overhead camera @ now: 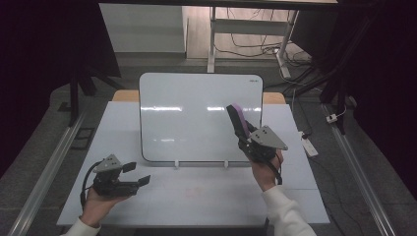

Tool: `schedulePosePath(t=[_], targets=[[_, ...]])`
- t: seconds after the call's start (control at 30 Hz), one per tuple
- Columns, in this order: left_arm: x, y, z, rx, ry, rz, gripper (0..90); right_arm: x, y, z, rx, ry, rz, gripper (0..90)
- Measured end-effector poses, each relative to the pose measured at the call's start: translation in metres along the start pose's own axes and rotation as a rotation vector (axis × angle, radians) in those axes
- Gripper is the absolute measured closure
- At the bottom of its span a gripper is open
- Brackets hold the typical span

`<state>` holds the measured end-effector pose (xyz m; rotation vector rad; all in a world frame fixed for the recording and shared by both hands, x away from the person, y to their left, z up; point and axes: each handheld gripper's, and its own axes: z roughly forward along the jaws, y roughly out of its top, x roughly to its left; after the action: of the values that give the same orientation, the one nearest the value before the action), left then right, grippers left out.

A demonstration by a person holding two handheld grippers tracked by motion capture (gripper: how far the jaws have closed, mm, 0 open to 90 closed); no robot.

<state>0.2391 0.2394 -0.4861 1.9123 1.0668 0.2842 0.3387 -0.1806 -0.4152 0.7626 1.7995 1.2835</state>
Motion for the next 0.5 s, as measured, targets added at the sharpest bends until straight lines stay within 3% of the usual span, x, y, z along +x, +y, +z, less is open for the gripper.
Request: schedulePosePath(t=[0.5], targets=[[0.006,-0.01,-0.004,0.001,0.01,-0.014,22.0,-0.015,0.007,0.009,-0.014,-0.104,0.067,61.8]])
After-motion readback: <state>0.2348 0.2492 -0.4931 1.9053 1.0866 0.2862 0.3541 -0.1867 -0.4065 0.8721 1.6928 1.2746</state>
